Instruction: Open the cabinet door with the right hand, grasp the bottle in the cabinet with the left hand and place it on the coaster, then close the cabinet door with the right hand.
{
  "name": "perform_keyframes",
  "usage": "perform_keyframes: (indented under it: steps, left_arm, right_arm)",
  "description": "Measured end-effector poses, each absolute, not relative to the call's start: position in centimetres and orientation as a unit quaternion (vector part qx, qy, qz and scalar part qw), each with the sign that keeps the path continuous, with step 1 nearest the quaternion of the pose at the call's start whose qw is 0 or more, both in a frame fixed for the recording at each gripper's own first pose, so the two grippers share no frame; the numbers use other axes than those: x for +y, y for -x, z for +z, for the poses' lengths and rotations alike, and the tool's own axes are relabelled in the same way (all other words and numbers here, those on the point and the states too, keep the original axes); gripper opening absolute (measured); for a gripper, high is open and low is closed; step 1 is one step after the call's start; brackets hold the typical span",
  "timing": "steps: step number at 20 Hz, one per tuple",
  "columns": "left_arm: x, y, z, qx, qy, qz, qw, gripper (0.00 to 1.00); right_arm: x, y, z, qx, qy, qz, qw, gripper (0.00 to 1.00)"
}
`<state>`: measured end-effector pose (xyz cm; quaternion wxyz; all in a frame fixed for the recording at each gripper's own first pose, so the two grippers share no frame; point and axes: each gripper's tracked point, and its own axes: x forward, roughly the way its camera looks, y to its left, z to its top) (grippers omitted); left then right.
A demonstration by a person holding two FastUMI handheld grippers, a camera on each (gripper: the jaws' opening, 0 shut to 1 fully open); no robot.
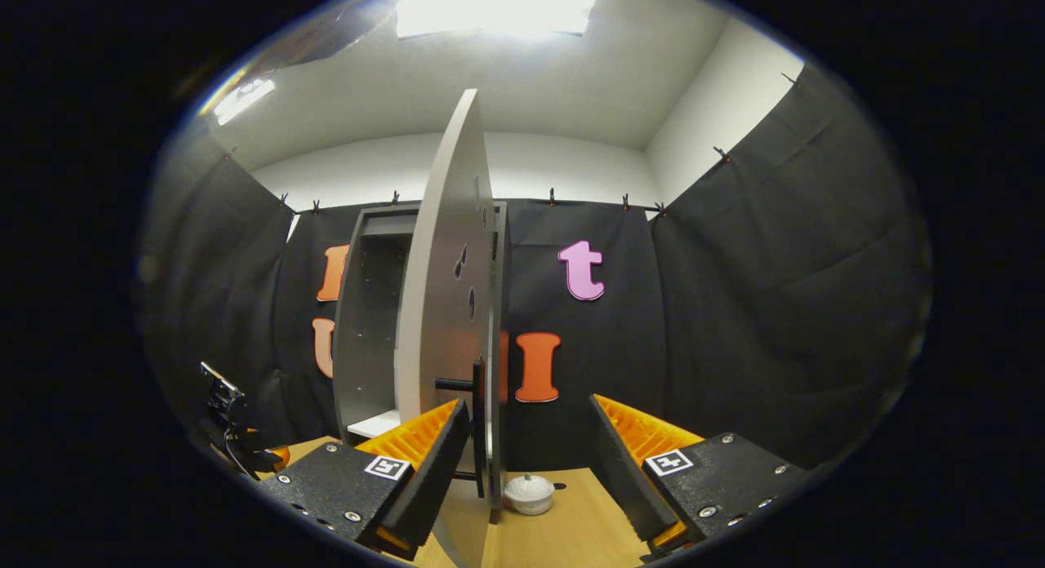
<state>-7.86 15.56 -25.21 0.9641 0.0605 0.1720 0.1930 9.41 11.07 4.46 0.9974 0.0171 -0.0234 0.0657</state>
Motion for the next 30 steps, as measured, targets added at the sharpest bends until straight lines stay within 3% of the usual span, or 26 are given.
perform_keyframes:
  steps: [13,14,15,16,18,22,23,25,30]
  left_arm:
    - [13.2,5.6,-19.4,0.145,-0.085,0.208,0.964,0.96]
    - [13.0,5.3,-19.0,0.146,-0.094,0.207,0.963,0.99]
    - [12.6,5.2,-18.5,0.144,-0.102,0.208,0.962,0.96]
    - [12.1,4.8,-18.1,0.141,-0.105,0.205,0.963,0.99]
    - [11.0,4.1,-17.3,0.134,-0.107,0.199,0.965,0.96]
    - [9.0,3.2,-17.1,0.135,-0.096,0.183,0.969,0.96]
    - [8.7,3.2,-17.1,0.138,-0.098,0.18,0.969,1.0]
    - [8.2,2.7,-16.8,0.135,-0.1,0.171,0.971,0.96]
    - [8.7,0.7,-16.9,0.13,-0.077,0.143,0.978,1.0]
  right_arm:
    - [13.5,-11.0,0.5,0.019,-0.098,0.214,0.972,0.89]
    - [13.7,-11.0,0.5,0.022,-0.111,0.225,0.968,0.89]
    - [13.9,-10.8,0.2,0.024,-0.119,0.237,0.964,0.89]
    - [14.2,-10.6,0.3,0.024,-0.126,0.248,0.96,0.88]
    - [14.7,-10.4,0.3,0.022,-0.13,0.267,0.955,0.87]
    - [16.4,-11.9,0.1,0.03,-0.142,0.298,0.943,0.87]
    - [16.5,-12.1,0.1,0.033,-0.147,0.302,0.941,0.87]
    - [16.6,-12.1,0.4,0.031,-0.146,0.302,0.942,0.87]
    - [18.3,-11.2,0.1,0.026,-0.124,0.308,0.943,0.86]
